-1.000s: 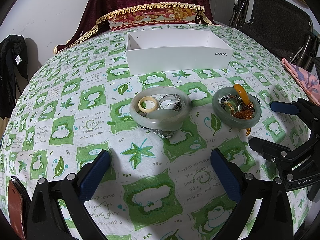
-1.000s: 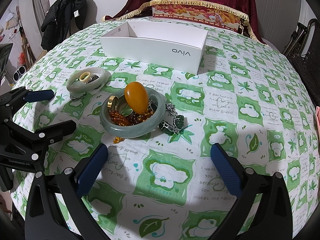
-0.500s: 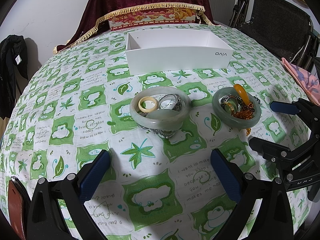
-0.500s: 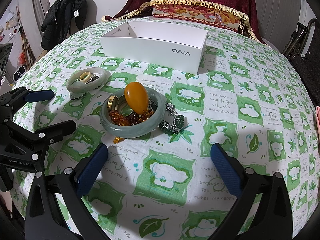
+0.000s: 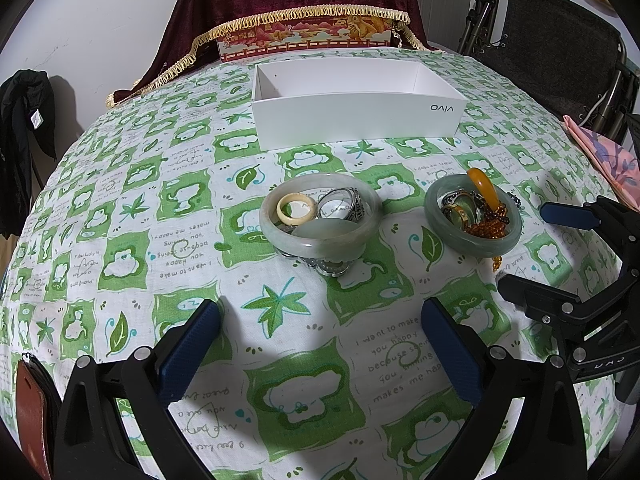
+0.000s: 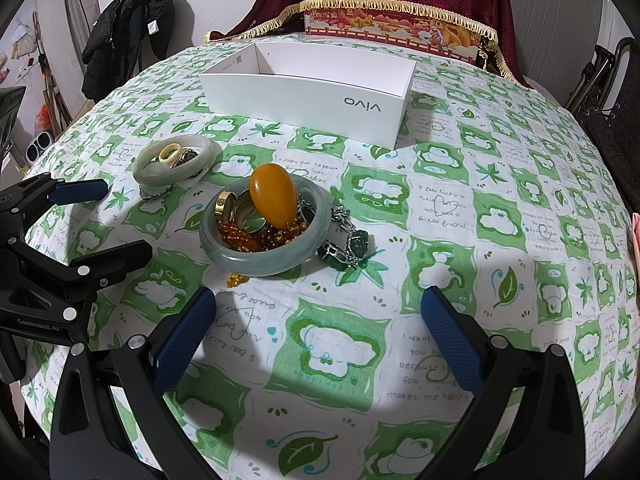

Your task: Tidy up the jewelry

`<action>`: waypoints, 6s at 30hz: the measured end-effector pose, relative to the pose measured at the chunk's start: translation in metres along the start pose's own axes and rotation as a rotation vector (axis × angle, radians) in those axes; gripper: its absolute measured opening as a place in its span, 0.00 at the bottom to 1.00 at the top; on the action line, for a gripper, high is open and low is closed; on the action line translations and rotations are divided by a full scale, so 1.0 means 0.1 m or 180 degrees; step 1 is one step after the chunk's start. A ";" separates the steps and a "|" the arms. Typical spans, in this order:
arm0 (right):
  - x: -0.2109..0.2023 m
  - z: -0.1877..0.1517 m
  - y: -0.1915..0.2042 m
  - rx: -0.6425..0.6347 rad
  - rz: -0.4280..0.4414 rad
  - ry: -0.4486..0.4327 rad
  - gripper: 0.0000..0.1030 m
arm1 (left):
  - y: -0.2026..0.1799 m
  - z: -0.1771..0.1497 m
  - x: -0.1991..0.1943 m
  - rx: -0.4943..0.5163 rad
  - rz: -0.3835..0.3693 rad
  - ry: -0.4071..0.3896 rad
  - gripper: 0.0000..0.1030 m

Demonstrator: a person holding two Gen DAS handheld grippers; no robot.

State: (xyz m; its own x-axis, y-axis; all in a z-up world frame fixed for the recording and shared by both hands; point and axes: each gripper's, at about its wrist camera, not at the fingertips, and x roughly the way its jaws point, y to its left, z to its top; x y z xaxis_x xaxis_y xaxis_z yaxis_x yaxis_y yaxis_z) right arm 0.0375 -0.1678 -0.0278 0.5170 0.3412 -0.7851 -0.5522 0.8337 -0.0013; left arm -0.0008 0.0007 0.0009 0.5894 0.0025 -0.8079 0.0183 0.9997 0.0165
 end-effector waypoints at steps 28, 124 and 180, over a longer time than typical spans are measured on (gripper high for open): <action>0.00 0.22 -0.05 -0.0084 0.0375 -0.0141 0.96 | 0.11 0.21 0.08 0.0311 -0.0446 -0.0016 0.97; 0.44 1.47 -0.40 -0.0286 0.0135 -0.0688 0.69 | 0.25 1.51 0.51 0.0376 -0.0232 -0.0582 0.68; -0.40 0.41 -0.92 0.1218 0.0494 -0.1242 0.96 | 0.30 0.36 -0.13 -0.0116 -0.0231 -0.0577 0.97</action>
State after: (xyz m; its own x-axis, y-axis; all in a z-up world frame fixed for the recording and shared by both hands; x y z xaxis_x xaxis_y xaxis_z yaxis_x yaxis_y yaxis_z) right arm 0.0945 -0.2404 0.0290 0.6922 0.5468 -0.4711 -0.4021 0.8342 0.3775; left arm 0.0210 0.0294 0.0331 0.7235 -0.0707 -0.6867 0.0388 0.9973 -0.0618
